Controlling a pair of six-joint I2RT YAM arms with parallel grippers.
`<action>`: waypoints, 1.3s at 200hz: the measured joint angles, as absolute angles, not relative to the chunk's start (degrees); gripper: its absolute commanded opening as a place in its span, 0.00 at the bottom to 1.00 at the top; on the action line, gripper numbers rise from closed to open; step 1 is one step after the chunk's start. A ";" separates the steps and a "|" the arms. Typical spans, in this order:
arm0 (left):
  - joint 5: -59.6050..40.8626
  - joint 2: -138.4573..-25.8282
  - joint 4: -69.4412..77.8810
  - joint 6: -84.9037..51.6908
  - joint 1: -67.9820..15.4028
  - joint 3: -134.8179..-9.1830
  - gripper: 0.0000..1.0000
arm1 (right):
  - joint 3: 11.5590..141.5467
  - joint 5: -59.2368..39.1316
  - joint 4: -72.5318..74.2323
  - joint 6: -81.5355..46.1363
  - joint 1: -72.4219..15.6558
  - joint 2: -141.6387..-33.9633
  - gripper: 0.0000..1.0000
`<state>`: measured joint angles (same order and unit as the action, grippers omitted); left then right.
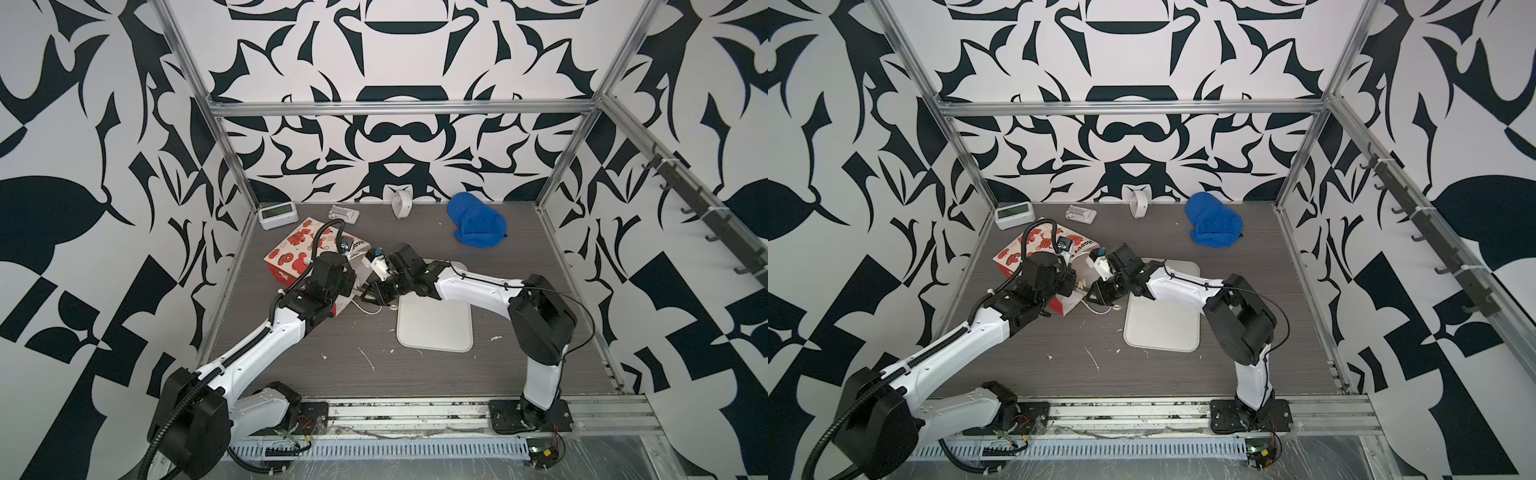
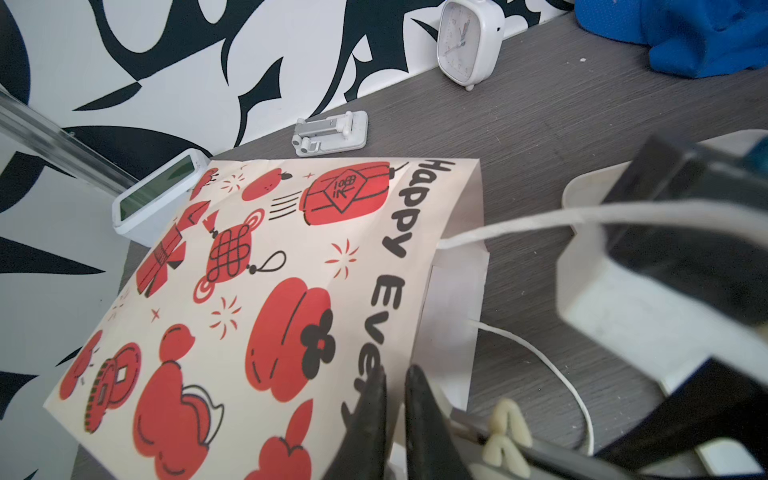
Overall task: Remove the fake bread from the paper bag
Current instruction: 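Pull the twisted bread out of the bag with the right gripper's tongs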
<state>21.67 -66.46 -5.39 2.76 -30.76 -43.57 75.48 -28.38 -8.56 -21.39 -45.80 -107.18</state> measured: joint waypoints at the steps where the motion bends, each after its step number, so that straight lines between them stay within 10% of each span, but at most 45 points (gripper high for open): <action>1: 21.67 -66.46 -5.39 2.76 -30.76 -43.57 0.14 | 75.46 -28.36 -8.58 -21.32 -45.78 -107.13 0.06; 260: 24.69 -72.42 0.86 0.51 -30.70 -43.70 0.13 | 60.14 -10.81 -45.98 -12.08 -42.09 -60.51 0.04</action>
